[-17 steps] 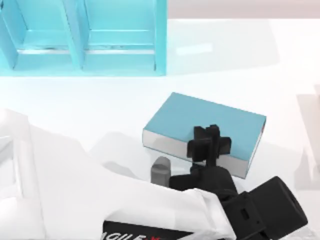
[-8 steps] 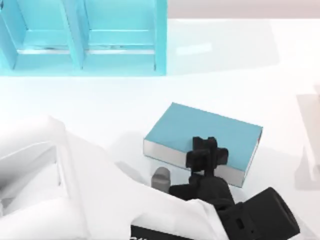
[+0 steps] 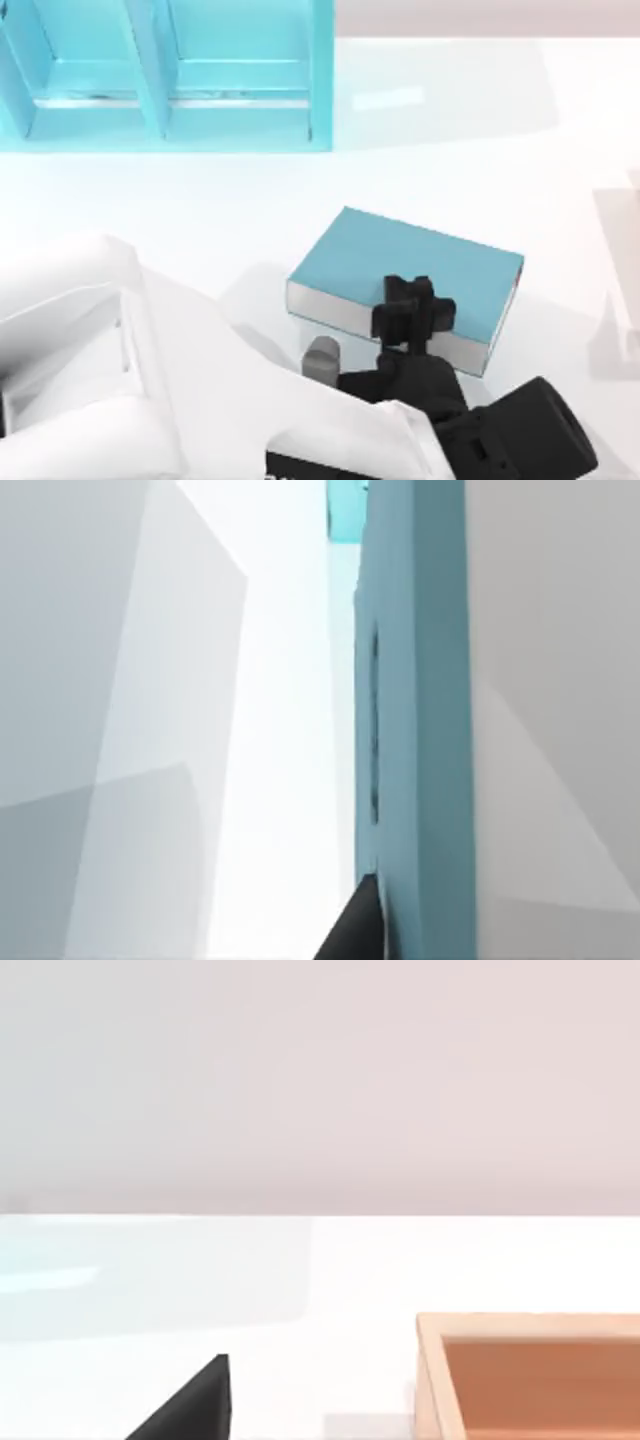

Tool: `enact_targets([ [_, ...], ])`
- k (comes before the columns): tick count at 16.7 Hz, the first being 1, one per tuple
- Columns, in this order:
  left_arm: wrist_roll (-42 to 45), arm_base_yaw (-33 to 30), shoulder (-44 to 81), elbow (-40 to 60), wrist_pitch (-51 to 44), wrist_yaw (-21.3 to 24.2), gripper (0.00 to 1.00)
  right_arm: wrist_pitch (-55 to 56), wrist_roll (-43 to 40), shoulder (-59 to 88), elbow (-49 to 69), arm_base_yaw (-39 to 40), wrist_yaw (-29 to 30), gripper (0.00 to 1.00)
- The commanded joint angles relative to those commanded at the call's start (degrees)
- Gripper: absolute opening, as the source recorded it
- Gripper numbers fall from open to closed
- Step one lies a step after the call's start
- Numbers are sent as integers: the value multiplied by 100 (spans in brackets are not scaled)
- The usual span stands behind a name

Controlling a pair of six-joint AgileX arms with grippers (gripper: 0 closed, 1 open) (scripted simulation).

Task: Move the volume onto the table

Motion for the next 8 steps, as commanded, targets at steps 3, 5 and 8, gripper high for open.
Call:
enact_targets([
  [3, 0, 0, 0, 0, 0, 0, 53, 0, 0, 0, 0, 0, 0, 100],
  [5, 0, 0, 0, 0, 0, 0, 68, 0, 0, 0, 0, 0, 0, 100],
  [8, 0, 0, 0, 0, 0, 0, 90, 0, 0, 0, 0, 0, 0, 100],
])
